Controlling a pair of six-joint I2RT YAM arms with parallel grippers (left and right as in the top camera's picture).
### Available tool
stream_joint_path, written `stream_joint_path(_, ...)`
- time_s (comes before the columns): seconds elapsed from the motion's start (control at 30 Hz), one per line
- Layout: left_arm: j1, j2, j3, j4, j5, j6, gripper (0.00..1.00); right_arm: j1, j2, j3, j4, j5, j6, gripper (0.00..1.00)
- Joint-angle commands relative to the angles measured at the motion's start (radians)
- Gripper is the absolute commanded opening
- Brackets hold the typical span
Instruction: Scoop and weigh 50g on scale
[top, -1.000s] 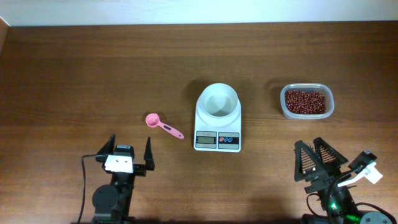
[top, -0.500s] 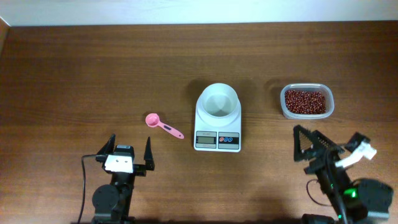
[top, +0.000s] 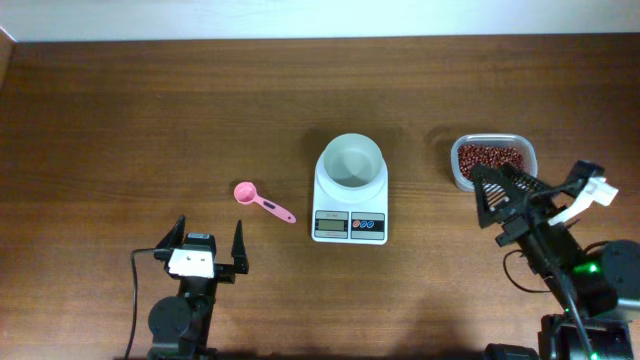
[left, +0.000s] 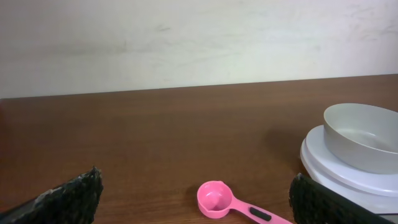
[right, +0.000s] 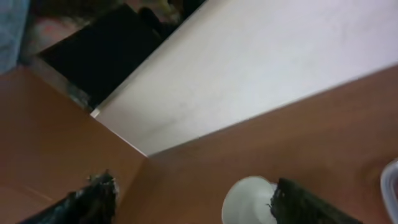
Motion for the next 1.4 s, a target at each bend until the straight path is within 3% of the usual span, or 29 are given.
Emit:
stream_joint_path(0.0,0.007,-0.006,-0.006,-0.003,-0.014,-0.013,0.99,-0.006,-0.004,0.016,0.021,-0.016,-0.013,0.7)
stream_joint_path(0.13,0.007,-0.006,-0.006,-0.003,-0.014,-0.013,0.99,-0.006,-0.004,0.016,0.11,-0.017,-0.008,0.55)
stream_joint_path(0.33,0.007,-0.006,-0.006,-0.003,-0.014,-0.013,0.99,-0.006,-0.004,0.016,0.223,-0.013,0.103,0.41)
stream_joint_path(0.77,0.007,-0.006,-0.006,-0.001,-0.023,-0.008,0.99,-0.006,-0.004,0.016,0.322,0.026,0.203,0.4)
stream_joint_path(1.0,0.007,-0.006,-0.006,0.273,-0.124,-0.008,0.99,-0.006,-0.004,0.016,0.322,0.076,0.206,0.4)
stream_joint_path(1.17,0.007,-0.006,-0.005,0.413,-0.085,-0.04,0.99,-0.006,0.005,0.016,0.322,0.097,0.206,0.4)
stream_joint_path(1.37,0.007,0.001,0.064,0.328,-0.086,-0.04,0.99,-0.006,0.057,0.016,0.321,0.1,0.3,0.4)
